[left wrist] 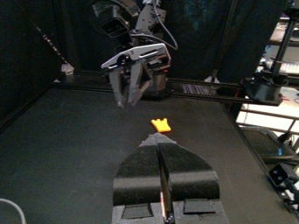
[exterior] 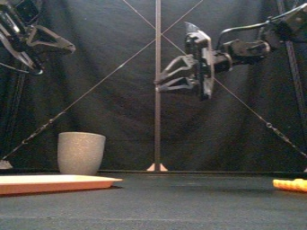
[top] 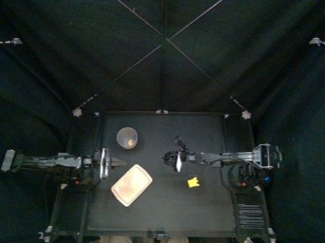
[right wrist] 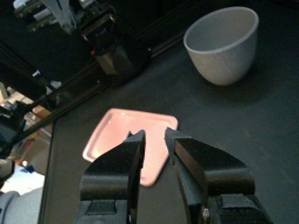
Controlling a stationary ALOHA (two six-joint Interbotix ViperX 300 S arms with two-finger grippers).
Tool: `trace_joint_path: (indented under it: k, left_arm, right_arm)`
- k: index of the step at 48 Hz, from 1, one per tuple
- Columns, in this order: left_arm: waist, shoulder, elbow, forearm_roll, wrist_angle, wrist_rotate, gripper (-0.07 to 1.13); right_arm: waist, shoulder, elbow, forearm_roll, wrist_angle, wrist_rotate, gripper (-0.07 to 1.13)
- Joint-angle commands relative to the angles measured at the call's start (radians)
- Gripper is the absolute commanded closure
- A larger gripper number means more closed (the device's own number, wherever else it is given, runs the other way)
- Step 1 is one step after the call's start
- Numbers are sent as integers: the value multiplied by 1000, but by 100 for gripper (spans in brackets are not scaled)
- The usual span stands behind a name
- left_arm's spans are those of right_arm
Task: Pick the chip then place it in the grey bowl
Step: Drop chip in the grey bowl and return to neutral
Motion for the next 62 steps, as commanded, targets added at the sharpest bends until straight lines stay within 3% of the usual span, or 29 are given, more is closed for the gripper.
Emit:
trace_joint_path:
  k: [1,21,35,62]
  left_arm:
    - [14,3,-9,-2,-5,2,105]
    - [58,3,18,-2,-5,0,105]
    - [67,3,28,-2,-3,0,105]
    - [71,3,49,-5,-15,-2,105]
  right_arm:
    - [6,-104,92,-21,-44,-2,38]
    - [31,-420,316,-32,-51,-5,38]
    - [31,-545,390,-169,-64,-34,38]
    - [34,-476,407,-302,-86,-64,38]
